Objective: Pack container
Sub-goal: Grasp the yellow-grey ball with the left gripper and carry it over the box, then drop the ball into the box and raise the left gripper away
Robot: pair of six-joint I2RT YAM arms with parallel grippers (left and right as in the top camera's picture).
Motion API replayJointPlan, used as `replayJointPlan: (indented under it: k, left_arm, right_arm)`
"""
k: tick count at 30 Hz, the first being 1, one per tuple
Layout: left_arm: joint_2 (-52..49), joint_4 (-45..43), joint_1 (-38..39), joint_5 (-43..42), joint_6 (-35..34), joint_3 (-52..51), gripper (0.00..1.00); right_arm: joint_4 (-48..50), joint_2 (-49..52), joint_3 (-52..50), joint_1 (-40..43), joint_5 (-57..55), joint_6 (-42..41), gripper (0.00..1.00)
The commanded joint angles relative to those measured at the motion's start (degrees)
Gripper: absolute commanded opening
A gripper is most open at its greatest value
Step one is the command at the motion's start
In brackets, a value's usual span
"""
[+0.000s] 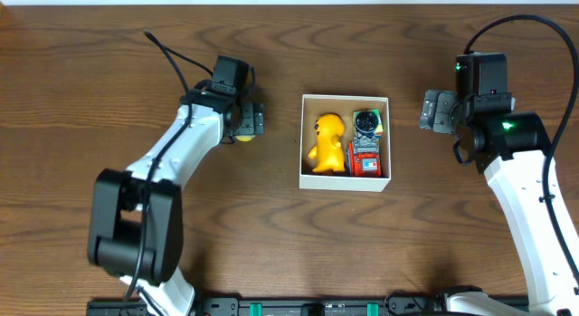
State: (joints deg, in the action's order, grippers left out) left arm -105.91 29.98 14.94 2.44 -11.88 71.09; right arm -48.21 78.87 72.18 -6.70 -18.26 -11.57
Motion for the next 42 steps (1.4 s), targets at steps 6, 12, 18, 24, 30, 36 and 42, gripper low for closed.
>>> replayJointPlan:
  k: [6,12,18,24,30,36,42]
  left_arm:
    - [-2.84,-1.18,-0.09,-0.76,0.72,0.39,0.97]
    - [-2.82,-2.03,-0.09,-0.79,0.7,0.39,0.44]
    - [-1.66,-1.81,-0.09,-0.79,0.7,0.42,0.12]
    - [6.05,-1.55,-0.09,-3.76,0.66,0.42,0.06]
    - [18.36,-1.86,0.92,-16.81,-2.14,0.42,0.06]
    - [24.5,-2.27,7.8,-22.58,-3.02,0.42,0.06]
    - [23.63,-4.76,16.65,-22.27,-2.99,0.39,0.06]
  right_arm:
    - [-0.04,-0.74,0.55,0.42,-0.83,-0.61,0.99]
    - [-0.04,-0.74,0.55,0.42,-0.83,-0.61,0.99]
    - [-0.04,-0.74,0.55,0.42,-0.83,-0.61,0.99]
    - [-0.02,-0.74,0.55,0.42,-0.83,-0.61,0.99]
    - [-0.02,-0.74,0.55,0.42,-0.83,-0.61,0.99]
    - [-0.04,-0.74,0.55,0.42,-0.83,-0.61,0.99]
    - [-0.04,-0.74,0.55,0.42,-0.83,-0.61,0.99]
